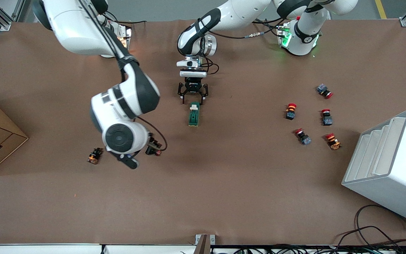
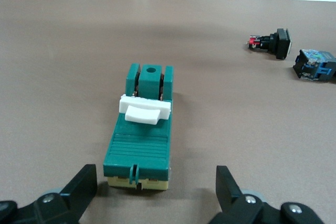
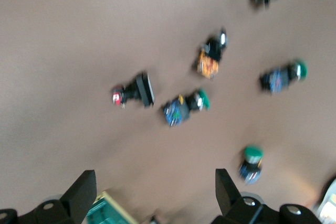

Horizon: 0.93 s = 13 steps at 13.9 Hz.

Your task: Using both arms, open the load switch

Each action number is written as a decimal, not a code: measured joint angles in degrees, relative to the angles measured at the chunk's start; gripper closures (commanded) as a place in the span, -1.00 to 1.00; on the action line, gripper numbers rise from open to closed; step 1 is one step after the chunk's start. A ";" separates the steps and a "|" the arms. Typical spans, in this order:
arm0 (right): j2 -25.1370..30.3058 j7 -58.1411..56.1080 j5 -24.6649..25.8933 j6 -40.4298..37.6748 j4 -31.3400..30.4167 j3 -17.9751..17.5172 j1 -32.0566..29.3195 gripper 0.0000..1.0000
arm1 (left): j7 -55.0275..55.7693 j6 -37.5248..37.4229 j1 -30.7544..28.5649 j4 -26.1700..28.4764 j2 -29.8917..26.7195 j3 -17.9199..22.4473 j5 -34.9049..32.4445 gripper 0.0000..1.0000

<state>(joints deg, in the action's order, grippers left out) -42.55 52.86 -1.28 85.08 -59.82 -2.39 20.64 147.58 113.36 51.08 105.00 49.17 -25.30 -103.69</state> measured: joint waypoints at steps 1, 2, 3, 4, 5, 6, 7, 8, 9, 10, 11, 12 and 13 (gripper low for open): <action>0.93 -6.92 0.54 0.02 -0.27 0.07 -2.65 -1.00 | 0.05 0.00 -0.05 -0.06 0.00 0.01 0.00 -0.99; 2.19 -14.01 1.70 0.03 -1.02 0.13 -5.38 -1.00 | 0.08 0.00 -0.13 -0.12 0.00 0.02 0.00 -0.99; 3.77 -21.21 2.92 0.08 -2.24 0.16 -8.16 -1.00 | 0.12 0.00 -0.21 -0.18 0.00 0.05 0.00 -0.99; 5.59 -28.12 3.69 0.25 -3.71 0.20 -10.88 -1.00 | 0.13 0.00 -0.27 -0.24 0.00 0.06 0.00 -0.99; 7.57 -33.94 3.97 0.32 -5.25 0.23 -13.48 -1.00 | 0.14 0.00 -0.30 -0.40 0.01 0.08 0.00 -0.99; 9.72 -39.10 4.28 0.34 -6.87 0.25 -15.98 -1.00 | 0.15 0.00 -0.30 -0.77 0.00 0.07 0.14 -0.98; 11.90 -43.58 4.80 0.34 -8.35 0.26 -18.22 -1.00 | 0.15 0.00 -0.30 -1.37 0.00 0.07 0.69 -0.99; 13.97 -47.60 5.13 0.31 -9.59 0.28 -20.41 -1.00 | 0.12 0.00 -0.30 -2.19 -0.01 0.07 1.69 -0.99; 15.88 -51.10 5.26 0.21 -10.51 0.29 -22.62 -1.00 | -0.31 0.00 -0.31 -3.23 -0.03 0.06 3.44 -0.99; 17.51 -53.89 5.30 -0.06 -11.01 0.28 -24.63 -1.00 | -1.53 0.00 -0.33 -4.38 -0.04 0.06 5.70 -0.99; 19.08 -56.04 5.30 -0.50 -11.31 0.28 -26.34 -1.00 | -3.65 -0.02 -0.39 -5.88 -0.08 0.07 8.35 -0.99; 20.36 -56.96 5.33 -1.08 -11.41 0.27 -27.28 -1.00 | -6.14 -0.04 -0.48 -7.51 -0.12 0.09 11.22 -0.99; 21.39 -57.14 5.35 -1.61 -11.35 0.26 -27.65 -1.00 | -8.76 -0.02 -0.56 -9.44 -0.17 0.10 13.91 -0.99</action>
<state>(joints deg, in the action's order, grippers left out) -21.16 -4.29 4.07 83.47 -71.18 -2.13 -7.01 138.82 113.34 50.52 95.56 49.00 -25.20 -89.78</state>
